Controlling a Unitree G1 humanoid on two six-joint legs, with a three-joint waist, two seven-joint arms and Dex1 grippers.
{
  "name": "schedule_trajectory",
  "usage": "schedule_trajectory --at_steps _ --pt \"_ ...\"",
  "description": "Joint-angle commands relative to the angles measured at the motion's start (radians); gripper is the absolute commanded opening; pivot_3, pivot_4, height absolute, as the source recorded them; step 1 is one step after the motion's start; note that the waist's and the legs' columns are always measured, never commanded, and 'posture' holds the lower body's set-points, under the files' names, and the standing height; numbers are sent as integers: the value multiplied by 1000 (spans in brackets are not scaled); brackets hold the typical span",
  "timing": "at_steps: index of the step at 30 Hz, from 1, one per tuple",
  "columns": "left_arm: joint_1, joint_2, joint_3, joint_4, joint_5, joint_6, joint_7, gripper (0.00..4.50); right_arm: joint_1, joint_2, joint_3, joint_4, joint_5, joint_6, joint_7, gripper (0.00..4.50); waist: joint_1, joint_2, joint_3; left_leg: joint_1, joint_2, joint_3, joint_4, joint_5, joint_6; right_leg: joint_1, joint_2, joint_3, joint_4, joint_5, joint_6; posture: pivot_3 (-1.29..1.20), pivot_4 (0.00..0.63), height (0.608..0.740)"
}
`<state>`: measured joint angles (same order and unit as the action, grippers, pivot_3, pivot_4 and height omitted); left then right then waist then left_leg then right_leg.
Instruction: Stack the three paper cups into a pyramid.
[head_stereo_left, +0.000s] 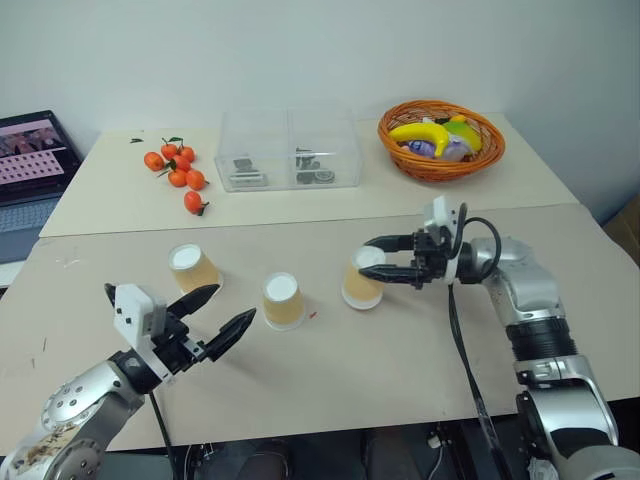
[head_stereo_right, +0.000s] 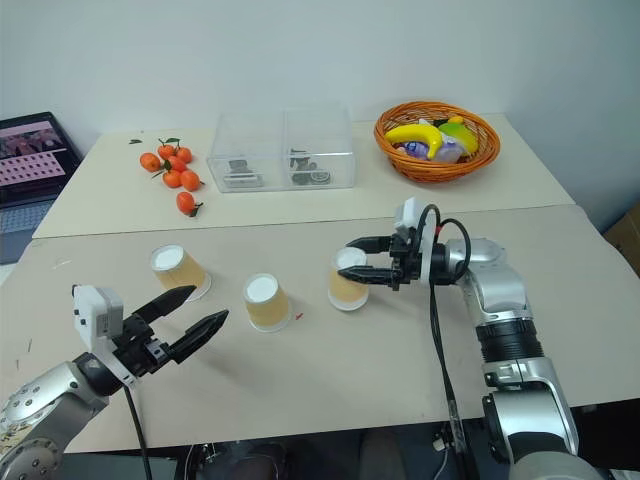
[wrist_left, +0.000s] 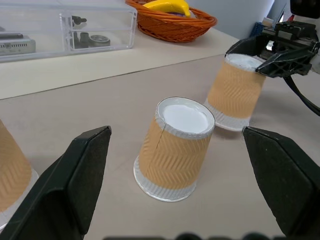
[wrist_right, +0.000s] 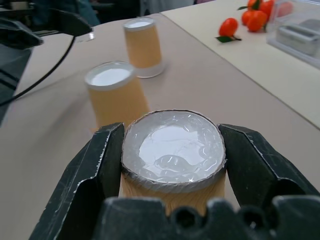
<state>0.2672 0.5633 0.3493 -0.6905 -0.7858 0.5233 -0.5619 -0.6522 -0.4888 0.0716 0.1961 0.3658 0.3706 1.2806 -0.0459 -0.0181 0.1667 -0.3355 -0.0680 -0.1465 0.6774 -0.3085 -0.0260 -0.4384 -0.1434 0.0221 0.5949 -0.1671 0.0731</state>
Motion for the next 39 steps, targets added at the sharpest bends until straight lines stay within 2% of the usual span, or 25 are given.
schedule_trajectory --at_steps 1,6,23,28,30,33,35,39 --pt "-20 3 -3 -8 -4 -16 -4 4500 -8 42 25 -49 2 9 -53 2762 3 0 0 0 0 0 0 0 0 0 0 0 0 0 0 0 150 738" --pt "-27 -5 -10 -15 5 -21 9 4500 -17 106 48 -43 8 -8 -91 2762 7 0 0 -1 0 0 0 0 -1 -1 0 0 -1 0 0 0 150 738" --pt "-44 -14 -4 -23 7 -19 45 4500 29 142 124 -10 -47 -104 -93 2762 5 0 0 0 0 0 0 0 -1 -1 0 0 0 0 0 0 150 738" --pt "-52 -15 -5 -28 5 -16 59 4500 17 169 137 67 -89 -163 -108 2762 2 0 0 0 0 0 0 0 -1 -1 0 0 0 0 0 0 150 738" --pt "-57 -13 -5 -31 4 -12 66 4500 7 176 130 100 -96 -182 -112 3737 1 0 0 1 0 0 0 0 -1 0 0 1 0 0 0 0 150 738" --pt "-72 -11 -7 -34 -2 -4 80 4500 -2 171 131 127 -111 -193 -109 4404 3 0 0 1 0 0 0 1 -2 0 1 1 0 1 -1 0 150 738" --pt "-79 -12 -10 -32 -4 -3 86 4500 -7 154 134 127 -117 -145 -104 4404 4 0 0 0 0 0 0 1 -2 -1 1 1 0 1 -1 0 150 738" --pt "-83 -14 -11 -22 -7 -6 86 4500 16 91 104 20 -18 -34 -7 4404 6 0 0 -1 0 0 0 1 -2 -1 1 1 -1 1 -1 0 150 738"
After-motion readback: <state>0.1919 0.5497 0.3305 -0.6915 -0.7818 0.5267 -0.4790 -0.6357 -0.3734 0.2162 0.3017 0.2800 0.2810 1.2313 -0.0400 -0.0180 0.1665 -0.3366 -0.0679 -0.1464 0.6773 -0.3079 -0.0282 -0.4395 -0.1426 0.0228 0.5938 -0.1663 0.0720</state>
